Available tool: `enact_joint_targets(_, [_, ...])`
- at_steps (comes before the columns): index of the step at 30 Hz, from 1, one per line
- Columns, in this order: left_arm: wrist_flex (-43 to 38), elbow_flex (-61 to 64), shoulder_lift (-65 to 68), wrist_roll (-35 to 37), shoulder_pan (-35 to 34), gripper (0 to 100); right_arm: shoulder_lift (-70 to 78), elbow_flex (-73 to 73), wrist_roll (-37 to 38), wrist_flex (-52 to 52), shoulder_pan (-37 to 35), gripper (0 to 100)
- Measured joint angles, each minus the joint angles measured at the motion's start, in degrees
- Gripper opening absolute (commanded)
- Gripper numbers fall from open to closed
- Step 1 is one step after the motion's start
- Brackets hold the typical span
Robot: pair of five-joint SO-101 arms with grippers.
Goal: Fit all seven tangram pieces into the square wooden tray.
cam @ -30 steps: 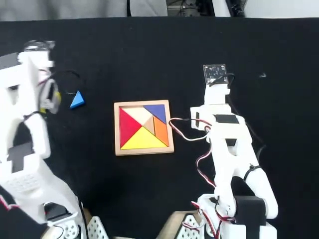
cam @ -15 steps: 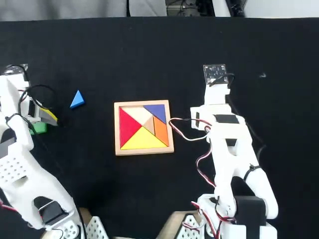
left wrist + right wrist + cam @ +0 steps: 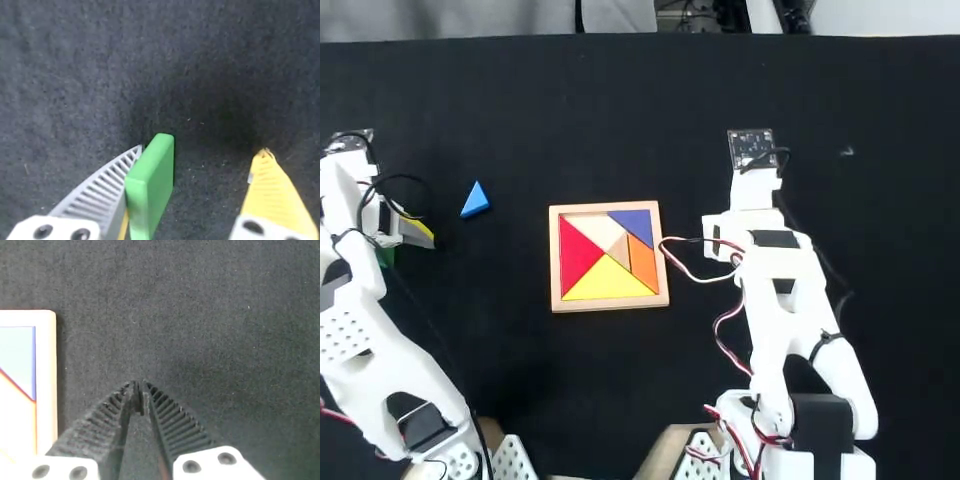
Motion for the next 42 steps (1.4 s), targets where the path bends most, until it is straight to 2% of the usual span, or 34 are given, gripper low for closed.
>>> enact_joint_targets(3, [0.0,0.0,0.0,0.0,0.0,29,0.0,0.0,0.0,0.0,0.0,1.1])
enact_joint_targets(10, [1.6,-0.4,-0.1,0.4,0.1,2,0.0,0.0,0.0,0.0,0.0,1.1])
enact_joint_targets(15, [7.4,-4.4,0.2,0.4,-0.3,5,0.0,0.0,0.0,0.0,0.0,1.1])
enact_joint_targets(22, [25.9,-18.5,0.2,2.2,1.3,4,0.0,0.0,0.0,0.0,0.0,1.1])
enact_joint_targets(25, [27.7,-20.9,-2.0,3.0,4.2,3,0.0,0.0,0.0,0.0,0.0,1.1])
enact_joint_targets(29, [28.2,-18.4,-11.6,3.2,12.6,3,0.0,0.0,0.0,0.0,0.0,1.1])
enact_joint_targets(35, [27.3,-8.5,-27.3,3.4,34.3,3,0.0,0.0,0.0,0.0,0.0,1.1])
enact_joint_targets(38, [22.9,-4.8,-28.4,3.7,44.1,3,0.0,0.0,0.0,0.0,0.0,1.1])
enact_joint_targets(42, [13.7,-2.6,-23.9,7.3,50.2,3,0.0,0.0,0.0,0.0,0.0,1.1])
